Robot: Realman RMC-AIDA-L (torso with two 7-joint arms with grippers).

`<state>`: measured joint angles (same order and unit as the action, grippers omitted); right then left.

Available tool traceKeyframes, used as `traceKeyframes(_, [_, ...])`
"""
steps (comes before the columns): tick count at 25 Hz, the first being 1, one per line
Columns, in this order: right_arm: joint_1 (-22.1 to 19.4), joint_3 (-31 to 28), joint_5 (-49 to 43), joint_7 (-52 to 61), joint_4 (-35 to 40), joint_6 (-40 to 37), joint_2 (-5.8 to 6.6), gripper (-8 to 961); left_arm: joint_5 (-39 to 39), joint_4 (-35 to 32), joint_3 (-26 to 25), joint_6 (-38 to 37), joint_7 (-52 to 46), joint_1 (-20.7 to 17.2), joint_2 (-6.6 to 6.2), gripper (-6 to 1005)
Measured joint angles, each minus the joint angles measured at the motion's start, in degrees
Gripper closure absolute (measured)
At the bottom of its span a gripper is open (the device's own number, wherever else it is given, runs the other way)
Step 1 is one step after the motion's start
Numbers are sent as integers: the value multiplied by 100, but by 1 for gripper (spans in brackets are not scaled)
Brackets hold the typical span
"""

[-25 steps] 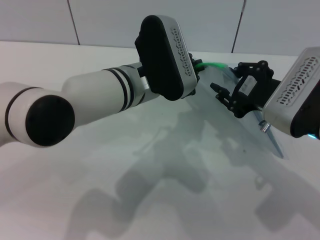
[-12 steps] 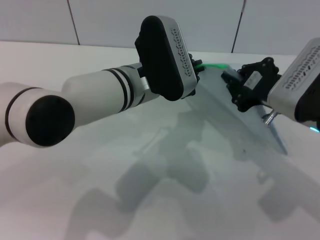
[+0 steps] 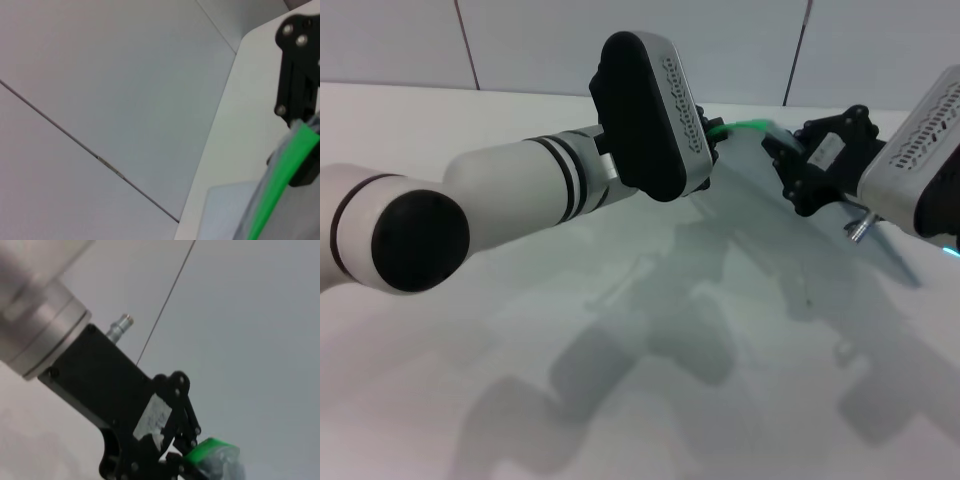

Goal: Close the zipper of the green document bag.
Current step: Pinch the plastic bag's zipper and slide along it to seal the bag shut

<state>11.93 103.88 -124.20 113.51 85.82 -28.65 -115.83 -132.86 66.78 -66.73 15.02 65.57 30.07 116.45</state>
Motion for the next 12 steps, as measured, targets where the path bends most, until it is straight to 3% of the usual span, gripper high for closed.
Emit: traceKeyframes(12, [-164, -40, 1, -2, 427, -246, 0, 875, -19, -44, -32, -1, 69, 7, 0, 931])
